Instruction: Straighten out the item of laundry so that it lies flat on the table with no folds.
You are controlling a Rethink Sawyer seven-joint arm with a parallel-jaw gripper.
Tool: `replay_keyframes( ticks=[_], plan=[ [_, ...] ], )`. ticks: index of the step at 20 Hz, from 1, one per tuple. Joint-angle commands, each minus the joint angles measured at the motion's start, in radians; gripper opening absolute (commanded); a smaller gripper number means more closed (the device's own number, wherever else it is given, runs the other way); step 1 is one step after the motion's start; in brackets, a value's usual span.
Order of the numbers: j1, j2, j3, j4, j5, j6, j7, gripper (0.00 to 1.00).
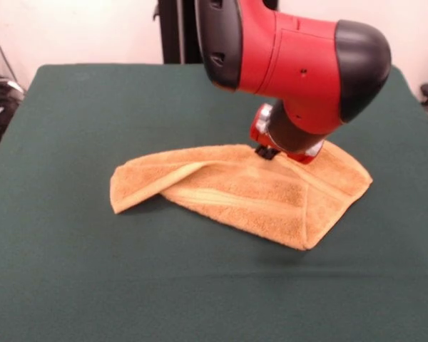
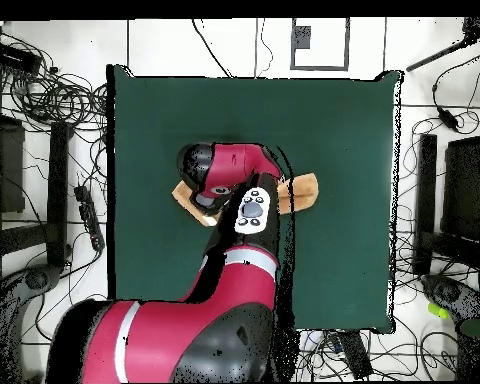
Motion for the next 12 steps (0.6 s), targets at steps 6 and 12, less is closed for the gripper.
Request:
replay_keyframes(
  ticks=[6, 12],
  plan=[
    [-0.052, 0.163, 0.030, -0.117, 0.018, -0.362, 0.293, 0.00],
    [-0.056, 0.150, 0.037, -0.101, 0.035, -0.351, 0.298, 0.00]
  ],
)
